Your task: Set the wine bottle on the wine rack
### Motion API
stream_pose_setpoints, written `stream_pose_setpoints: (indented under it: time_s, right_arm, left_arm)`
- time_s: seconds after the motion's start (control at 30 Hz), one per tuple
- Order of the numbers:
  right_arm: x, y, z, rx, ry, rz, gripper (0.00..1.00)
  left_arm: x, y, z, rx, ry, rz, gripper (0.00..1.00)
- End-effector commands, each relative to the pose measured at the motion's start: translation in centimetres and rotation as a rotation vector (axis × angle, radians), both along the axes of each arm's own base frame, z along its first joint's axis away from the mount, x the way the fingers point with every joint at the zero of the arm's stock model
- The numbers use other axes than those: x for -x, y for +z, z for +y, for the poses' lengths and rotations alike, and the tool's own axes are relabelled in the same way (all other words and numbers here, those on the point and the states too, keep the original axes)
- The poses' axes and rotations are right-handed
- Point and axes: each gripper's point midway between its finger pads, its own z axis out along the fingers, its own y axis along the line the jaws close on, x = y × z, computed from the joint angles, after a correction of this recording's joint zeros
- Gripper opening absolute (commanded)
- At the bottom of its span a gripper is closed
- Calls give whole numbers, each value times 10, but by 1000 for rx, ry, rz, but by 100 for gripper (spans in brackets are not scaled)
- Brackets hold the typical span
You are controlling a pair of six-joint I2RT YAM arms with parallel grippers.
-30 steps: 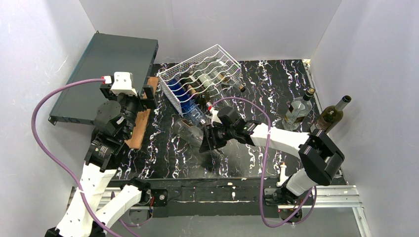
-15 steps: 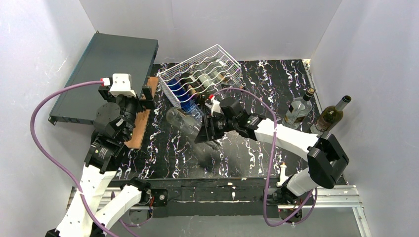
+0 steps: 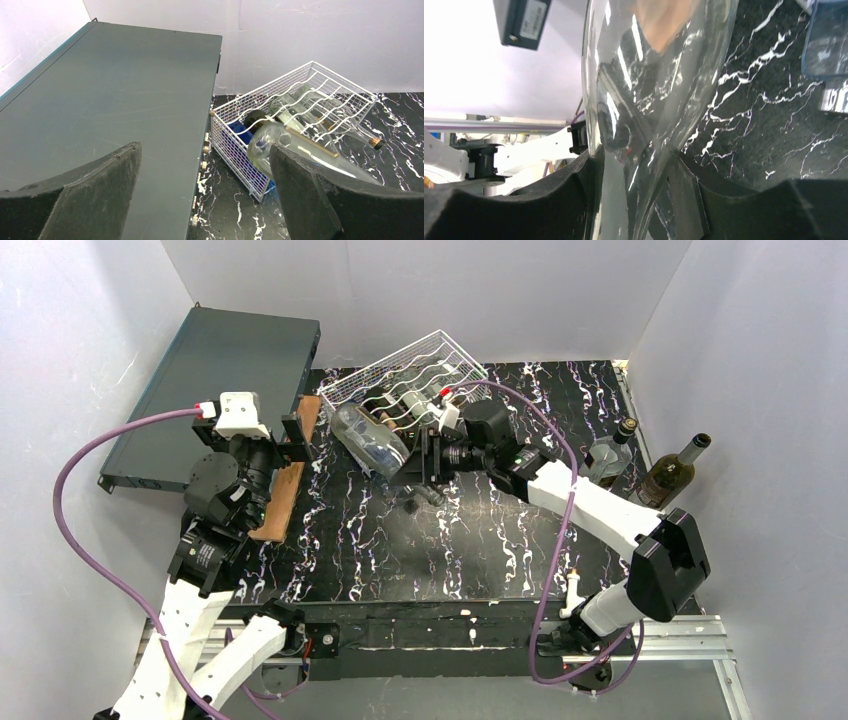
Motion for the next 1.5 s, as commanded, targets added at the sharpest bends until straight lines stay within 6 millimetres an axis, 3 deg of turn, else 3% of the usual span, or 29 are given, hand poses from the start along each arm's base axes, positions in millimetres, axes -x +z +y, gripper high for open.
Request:
stream_pose_setpoints:
  time_s: [0.0,0.23,0.63,1.03,1.47]
  right_arm:
    - [-18,129,8,-316,27,-327,1]
    - [-55,124,11,-304,-21,-366,1]
    - [-118,101,38,-258,-44,-409,1]
    - [-148,89,58,-271,-66,-423,1]
    - [-164,70,68,-259,-85,-410,1]
  left_arm:
    - [3,10,4,9,18,-37,99]
    - [2,9,1,17,2,-35,99]
    - [3,10,1,17,0,-36,99]
    - [5,12,2,19,0,-40,99]
    - [5,13,2,22,0,-41,99]
